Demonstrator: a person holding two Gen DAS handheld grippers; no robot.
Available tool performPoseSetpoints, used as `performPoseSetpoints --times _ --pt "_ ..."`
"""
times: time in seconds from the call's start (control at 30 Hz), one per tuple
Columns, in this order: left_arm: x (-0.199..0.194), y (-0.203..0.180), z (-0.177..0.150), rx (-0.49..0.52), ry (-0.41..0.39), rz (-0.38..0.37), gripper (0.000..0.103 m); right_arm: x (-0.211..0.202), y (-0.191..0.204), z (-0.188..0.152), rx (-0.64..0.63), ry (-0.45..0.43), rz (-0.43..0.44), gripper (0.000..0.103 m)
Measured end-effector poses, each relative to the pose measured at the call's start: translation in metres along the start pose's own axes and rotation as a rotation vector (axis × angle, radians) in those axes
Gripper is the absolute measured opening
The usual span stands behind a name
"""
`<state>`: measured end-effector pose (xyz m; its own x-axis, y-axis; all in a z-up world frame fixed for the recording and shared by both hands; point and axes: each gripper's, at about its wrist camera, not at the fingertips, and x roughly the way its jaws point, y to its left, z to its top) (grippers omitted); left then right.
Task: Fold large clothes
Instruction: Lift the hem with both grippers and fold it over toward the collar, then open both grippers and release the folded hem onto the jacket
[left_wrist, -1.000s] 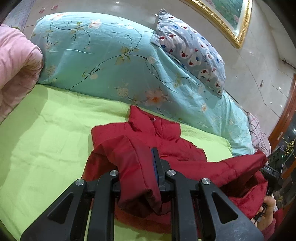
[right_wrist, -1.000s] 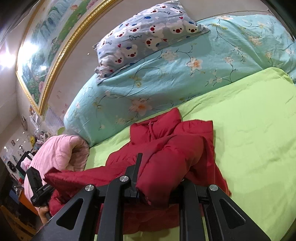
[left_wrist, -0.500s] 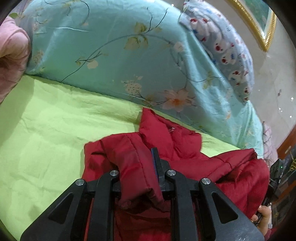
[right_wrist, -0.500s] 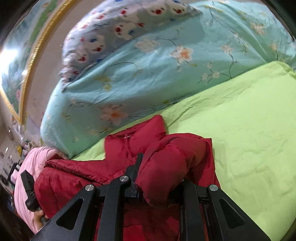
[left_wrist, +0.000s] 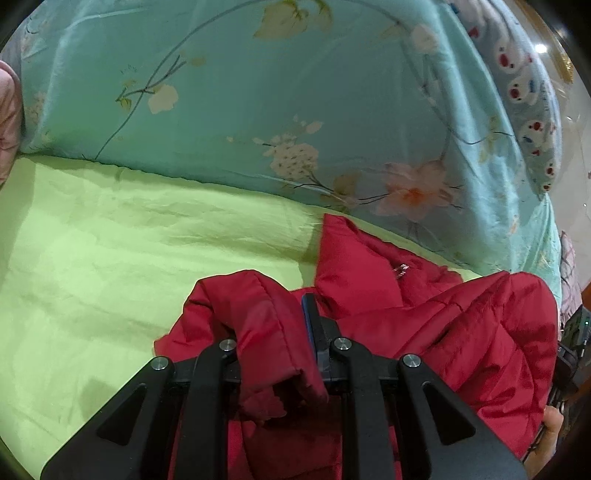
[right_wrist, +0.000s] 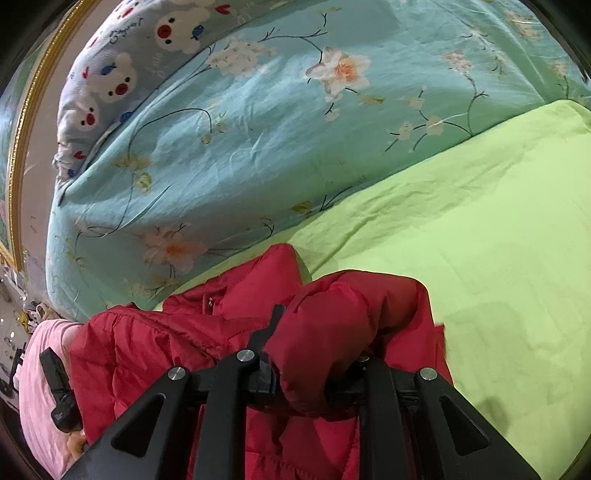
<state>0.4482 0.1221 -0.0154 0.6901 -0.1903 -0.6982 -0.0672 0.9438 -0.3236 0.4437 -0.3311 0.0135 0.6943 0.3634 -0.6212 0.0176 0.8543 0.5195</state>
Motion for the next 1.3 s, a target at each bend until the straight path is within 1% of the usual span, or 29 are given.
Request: performPoseSetpoints --times 0.1,0.3,0.43,0.57,0.7,0.73,0.77,0.83,0.87,0.97,1.0,1.03,1.1,1.17,1.23,1.3 --pt "0.012 0.004 0.002 -0.018 0.014 0.004 0.016 0.016 -0.001 0.006 0.007 0.009 -0.006 0.018" --pt "0.026 0.005 0.008 -0.025 0.026 0.012 0.017 0.039 -0.007 0.007 0.027 0.024 -0.025 0.018" --pt "0.021 0.012 0.013 -0.059 0.028 -0.016 0.022 0.051 -0.013 0.009 0.043 0.027 -0.032 0.018" --pt "0.010 0.016 0.014 -0.051 0.031 -0.035 0.026 0.058 -0.015 0.010 0.048 0.030 -0.028 0.018" --pt "-0.014 0.020 0.010 -0.037 0.013 -0.069 0.036 0.067 -0.016 0.014 0.059 0.047 -0.012 0.018" --pt "-0.019 0.020 0.009 -0.029 0.007 -0.070 0.042 0.068 -0.017 0.014 0.061 0.047 -0.008 0.018" --pt "-0.023 0.020 0.008 -0.020 -0.002 -0.063 0.046 0.071 -0.017 0.016 0.065 0.049 -0.005 0.018" --pt "-0.038 0.022 0.008 -0.012 -0.037 -0.040 0.057 0.072 -0.019 0.017 0.080 0.049 -0.006 0.018" --pt "-0.047 0.024 0.008 -0.012 -0.059 -0.041 0.058 0.072 -0.019 0.018 0.082 0.047 -0.011 0.018" --pt "-0.064 0.020 0.006 -0.002 -0.085 -0.082 0.058 0.074 -0.020 0.020 0.093 0.046 -0.017 0.019" --pt "-0.069 0.014 0.003 0.014 -0.086 -0.095 0.058 0.074 -0.021 0.021 0.105 0.050 -0.005 0.023" --pt "-0.071 0.010 0.001 0.024 -0.081 -0.103 0.058 0.073 -0.022 0.022 0.119 0.054 0.007 0.025" --pt "-0.075 -0.004 -0.007 0.049 -0.066 -0.157 0.058 0.068 -0.023 0.025 0.134 0.060 0.019 0.029" --pt "-0.077 -0.020 -0.018 0.078 -0.052 -0.211 0.058 0.063 -0.021 0.028 0.132 0.059 0.020 0.031" --pt "-0.079 -0.034 -0.030 0.107 -0.041 -0.242 0.058 0.054 -0.019 0.030 0.121 0.049 0.019 0.034" --pt "-0.077 -0.046 -0.043 0.122 -0.012 -0.277 0.058 0.044 -0.017 0.033 0.112 0.037 0.018 0.040"
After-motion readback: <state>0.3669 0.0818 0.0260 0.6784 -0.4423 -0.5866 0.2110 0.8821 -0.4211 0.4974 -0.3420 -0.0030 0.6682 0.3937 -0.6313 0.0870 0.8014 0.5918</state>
